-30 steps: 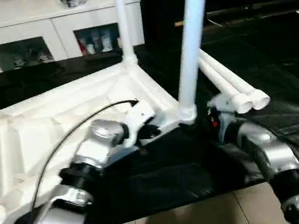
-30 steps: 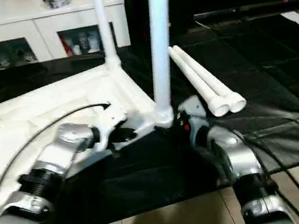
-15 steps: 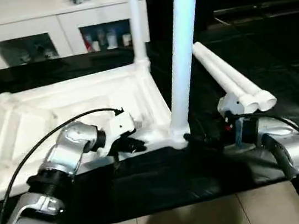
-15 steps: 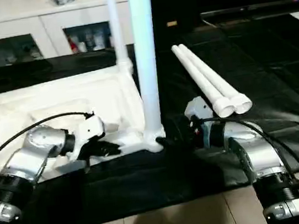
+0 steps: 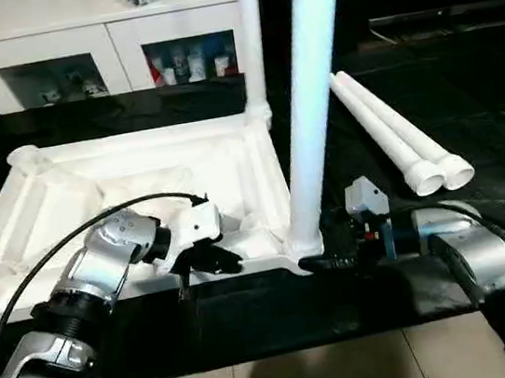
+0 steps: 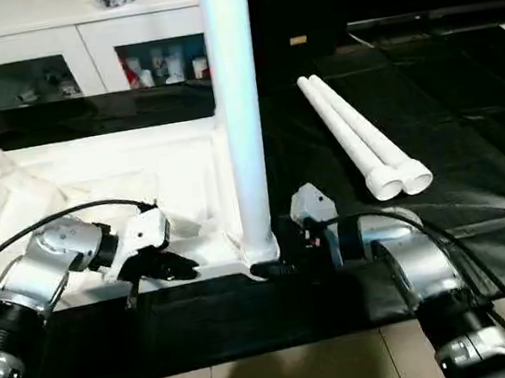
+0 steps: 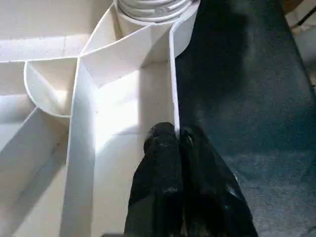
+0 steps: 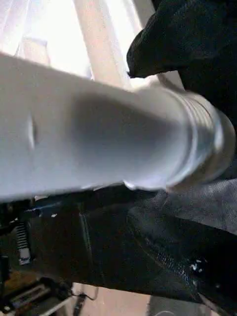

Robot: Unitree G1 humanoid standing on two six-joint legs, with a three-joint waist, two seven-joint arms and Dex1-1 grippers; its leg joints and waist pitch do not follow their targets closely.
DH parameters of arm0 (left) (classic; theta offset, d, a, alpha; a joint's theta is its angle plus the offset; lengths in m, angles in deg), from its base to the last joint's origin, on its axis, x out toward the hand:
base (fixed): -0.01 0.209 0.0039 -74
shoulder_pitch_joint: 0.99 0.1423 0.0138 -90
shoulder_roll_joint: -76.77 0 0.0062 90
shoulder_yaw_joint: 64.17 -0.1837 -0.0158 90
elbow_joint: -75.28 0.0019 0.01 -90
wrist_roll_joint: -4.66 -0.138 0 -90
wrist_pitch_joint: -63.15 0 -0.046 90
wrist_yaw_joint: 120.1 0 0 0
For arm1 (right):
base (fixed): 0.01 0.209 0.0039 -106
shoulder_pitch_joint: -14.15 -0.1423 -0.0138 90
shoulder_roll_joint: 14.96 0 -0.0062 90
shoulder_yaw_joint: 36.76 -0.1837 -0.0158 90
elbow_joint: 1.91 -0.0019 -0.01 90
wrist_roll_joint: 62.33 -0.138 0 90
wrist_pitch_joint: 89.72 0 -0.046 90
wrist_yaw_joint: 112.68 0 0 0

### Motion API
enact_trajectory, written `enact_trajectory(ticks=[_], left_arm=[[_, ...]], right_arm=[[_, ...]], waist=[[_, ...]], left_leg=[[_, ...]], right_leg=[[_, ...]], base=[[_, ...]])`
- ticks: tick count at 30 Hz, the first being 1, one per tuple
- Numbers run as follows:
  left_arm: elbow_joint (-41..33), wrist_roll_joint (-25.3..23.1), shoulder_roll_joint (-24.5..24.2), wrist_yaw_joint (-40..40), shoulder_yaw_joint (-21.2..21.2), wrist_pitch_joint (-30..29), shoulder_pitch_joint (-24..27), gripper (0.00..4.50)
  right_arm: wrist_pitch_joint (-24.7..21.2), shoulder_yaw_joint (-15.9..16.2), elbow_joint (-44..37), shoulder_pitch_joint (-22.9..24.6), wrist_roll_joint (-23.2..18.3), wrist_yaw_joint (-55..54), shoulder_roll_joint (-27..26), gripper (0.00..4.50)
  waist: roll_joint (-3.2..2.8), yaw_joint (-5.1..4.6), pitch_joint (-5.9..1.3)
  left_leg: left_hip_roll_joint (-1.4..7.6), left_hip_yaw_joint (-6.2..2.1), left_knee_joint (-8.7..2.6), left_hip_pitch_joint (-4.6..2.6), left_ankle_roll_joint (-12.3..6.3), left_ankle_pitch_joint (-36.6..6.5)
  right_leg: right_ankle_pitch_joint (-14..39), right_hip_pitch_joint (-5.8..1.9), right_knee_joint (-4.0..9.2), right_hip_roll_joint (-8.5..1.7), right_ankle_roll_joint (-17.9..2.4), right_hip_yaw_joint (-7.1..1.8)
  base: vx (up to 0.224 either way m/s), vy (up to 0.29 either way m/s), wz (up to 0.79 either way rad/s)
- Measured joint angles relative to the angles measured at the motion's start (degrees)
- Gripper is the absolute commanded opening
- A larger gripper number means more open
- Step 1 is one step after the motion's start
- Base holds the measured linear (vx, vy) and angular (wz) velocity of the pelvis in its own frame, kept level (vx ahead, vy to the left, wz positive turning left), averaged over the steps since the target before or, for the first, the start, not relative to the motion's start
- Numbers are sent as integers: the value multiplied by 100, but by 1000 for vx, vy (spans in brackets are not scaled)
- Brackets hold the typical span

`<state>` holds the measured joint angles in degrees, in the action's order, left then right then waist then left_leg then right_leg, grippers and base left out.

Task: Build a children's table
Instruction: Rotate leg to tighten

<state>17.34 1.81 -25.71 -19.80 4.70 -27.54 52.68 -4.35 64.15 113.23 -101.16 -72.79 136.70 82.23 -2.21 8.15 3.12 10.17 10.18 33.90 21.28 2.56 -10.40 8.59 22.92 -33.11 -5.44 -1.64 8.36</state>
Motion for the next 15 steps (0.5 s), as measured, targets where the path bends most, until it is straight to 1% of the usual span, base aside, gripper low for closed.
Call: enact_trajectory(ticks=[2, 4, 5, 7, 9, 12, 13, 14, 15], left_arm=[[-58, -7, -3, -32, -31, 44, 19, 0], [-102, -17, -12, -65, -48, 73, 35, 0], [-124, -19, -18, -81, -58, 85, 49, 0], [-154, -24, -20, -88, -71, 94, 62, 0], [-166, -26, -22, -95, -74, 103, 70, 0], [-165, -31, -24, -95, -78, 114, 70, 0], [-166, -31, -24, -95, -81, 116, 70, 0], [-166, -31, -24, -95, -87, 119, 70, 0], [-166, -31, -26, -95, -94, 120, 70, 0]], right_arm=[[43, 77, 48, -35, 2, 118, -3, 445], [41, 86, 102, -69, -16, 248, -13, 445], [45, 87, 160, -117, -18, 314, -12, 429], [46, 87, 205, -150, -28, 411, -1, 429], [46, 89, 221, -150, -40, 507, 0, 401], [46, 115, 302, -151, -41, 641, 18, 382], [46, 131, 326, -151, -41, 657, 26, 382], [46, 138, 342, -152, -42, 663, 31, 358], [46, 140, 366, -163, -44, 669, 32, 350]], waist=[[5, 25, -2], [8, 30, -3], [9, 29, -3], [16, 34, -8], [18, 37, -9], [19, 35, -9], [19, 35, -9], [19, 35, -9], [19, 35, -9]], left_leg=[[0, 0, 0, 0, 0, 0], [-1, 1, 1, 1, 0, 0], [-2, 2, 2, 1, 0, 0], [-2, 2, 3, 0, 0, 0], [-2, 2, 4, 0, 0, 0], [-2, 2, 7, 0, 0, 0], [-2, 2, 7, 0, 0, 0], [-2, 2, 7, 0, 0, 0], [-2, 2, 7, 0, 0, 0]], right_leg=[[0, -1, -1, 0, 0, 0], [0, -1, -1, 0, -1, -3], [0, -1, -1, 0, 0, -6], [0, -2, -2, 0, -1, -7], [0, -3, -3, 0, 0, -8], [0, -3, -4, 0, 0, -9], [0, -3, -4, 0, 0, -9], [0, -3, -5, 0, 0, -9], [0, -3, -5, 0, 0, -9]], base=[[0, 0, 0], [0, 0, 0], [0, 0, 0], [0, 0, 0], [0, 0, 0], [0, 0, 0], [0, 0, 0], [0, 0, 0], [0, 0, 0]])
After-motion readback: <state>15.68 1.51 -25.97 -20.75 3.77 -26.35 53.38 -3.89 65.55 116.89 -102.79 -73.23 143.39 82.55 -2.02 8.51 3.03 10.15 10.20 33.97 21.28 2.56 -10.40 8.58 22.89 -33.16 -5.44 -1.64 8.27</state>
